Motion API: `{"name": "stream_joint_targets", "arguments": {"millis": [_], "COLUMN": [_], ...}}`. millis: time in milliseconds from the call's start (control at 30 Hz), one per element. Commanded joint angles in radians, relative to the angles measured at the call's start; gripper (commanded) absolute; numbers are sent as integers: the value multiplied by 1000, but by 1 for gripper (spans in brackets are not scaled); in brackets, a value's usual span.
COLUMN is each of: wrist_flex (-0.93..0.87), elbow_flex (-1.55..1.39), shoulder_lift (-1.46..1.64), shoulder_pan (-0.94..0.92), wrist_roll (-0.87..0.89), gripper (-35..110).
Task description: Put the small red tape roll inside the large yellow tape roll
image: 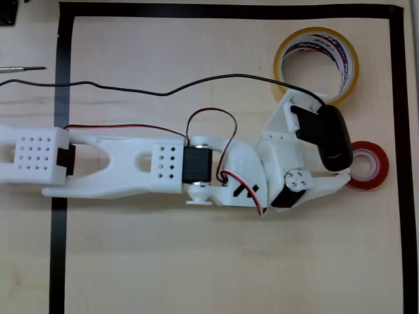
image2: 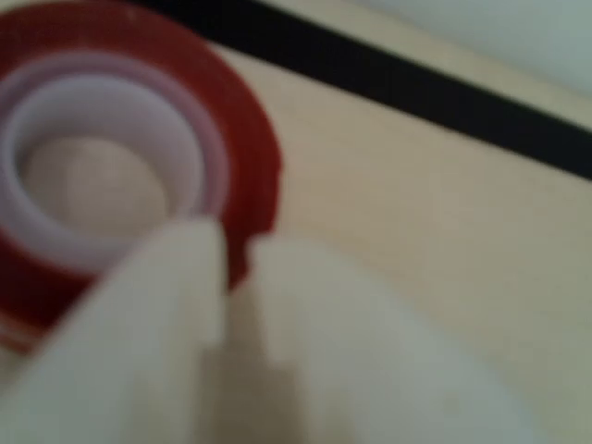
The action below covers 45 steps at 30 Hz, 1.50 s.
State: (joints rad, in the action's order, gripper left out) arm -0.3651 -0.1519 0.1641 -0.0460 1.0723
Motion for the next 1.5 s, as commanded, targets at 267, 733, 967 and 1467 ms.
{"name": "stream_joint_targets", "arguments": {"millis": [267, 733, 967, 1467], "wrist_flex": [-66, 71, 152, -8], "elbow_flex": [20, 20, 26, 14], "shoulder_lift": [69, 18, -12, 8], "shoulder_pan": [35, 8, 25, 29], "wrist_roll": [8, -35, -64, -64], "gripper": [0, 0, 0, 0]}}
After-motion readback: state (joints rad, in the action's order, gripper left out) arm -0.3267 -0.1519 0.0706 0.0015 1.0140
